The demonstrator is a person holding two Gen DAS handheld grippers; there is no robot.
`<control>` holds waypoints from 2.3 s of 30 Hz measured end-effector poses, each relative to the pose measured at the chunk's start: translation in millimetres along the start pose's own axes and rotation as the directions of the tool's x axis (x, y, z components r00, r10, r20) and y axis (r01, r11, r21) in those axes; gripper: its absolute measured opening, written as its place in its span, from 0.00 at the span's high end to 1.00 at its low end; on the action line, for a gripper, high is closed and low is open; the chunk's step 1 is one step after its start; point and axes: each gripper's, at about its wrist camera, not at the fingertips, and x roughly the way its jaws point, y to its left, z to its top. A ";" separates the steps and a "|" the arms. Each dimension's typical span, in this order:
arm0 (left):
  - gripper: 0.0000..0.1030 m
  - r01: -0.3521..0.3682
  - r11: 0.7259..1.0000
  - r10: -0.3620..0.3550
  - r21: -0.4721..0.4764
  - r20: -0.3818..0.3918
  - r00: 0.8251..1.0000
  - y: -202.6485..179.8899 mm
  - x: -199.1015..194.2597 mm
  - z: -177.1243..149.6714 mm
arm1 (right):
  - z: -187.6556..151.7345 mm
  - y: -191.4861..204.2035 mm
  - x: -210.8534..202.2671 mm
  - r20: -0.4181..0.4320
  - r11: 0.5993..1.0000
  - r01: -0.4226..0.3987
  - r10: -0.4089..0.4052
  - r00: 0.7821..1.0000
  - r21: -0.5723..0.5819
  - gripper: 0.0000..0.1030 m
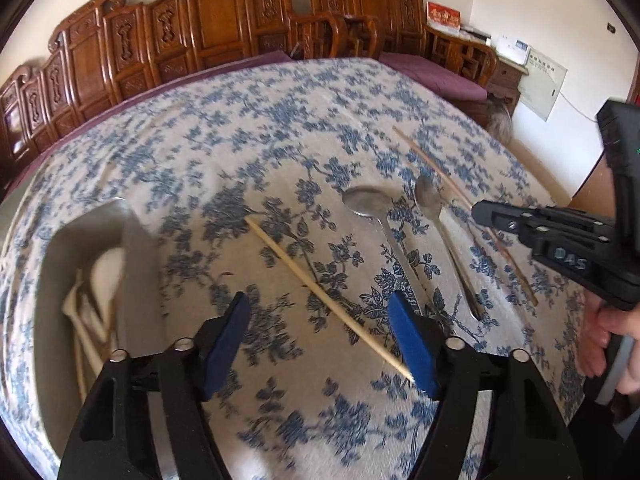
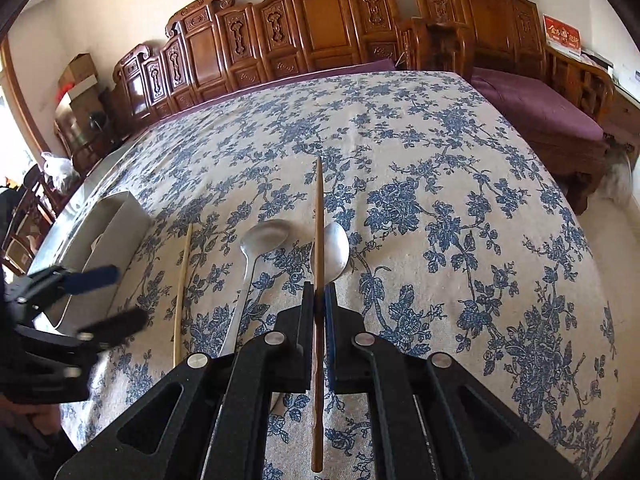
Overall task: Organize utensils
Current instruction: 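Grasp another wooden chopstick with the left tool while the right tool holds its chopstick, then lower the left tool's chopstick into the grey tray and open it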
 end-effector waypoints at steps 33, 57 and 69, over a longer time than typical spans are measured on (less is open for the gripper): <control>0.97 -0.062 0.998 0.060 -0.020 -0.079 0.995 21.5 21.2 -9.4 | 0.7 31.0 2.1 -0.001 0.997 -0.026 0.026 1.000 -0.071 0.94; 0.96 -0.060 0.997 0.064 -0.052 0.070 0.995 65.1 -64.6 7.9 | -4.7 105.5 -7.0 0.005 0.972 -0.101 0.104 0.995 -0.211 0.94; 0.96 -0.111 0.992 0.116 -0.052 0.102 0.988 103.2 -84.8 4.8 | -7.6 124.1 -11.7 0.007 0.961 -0.121 0.127 0.992 -0.248 0.94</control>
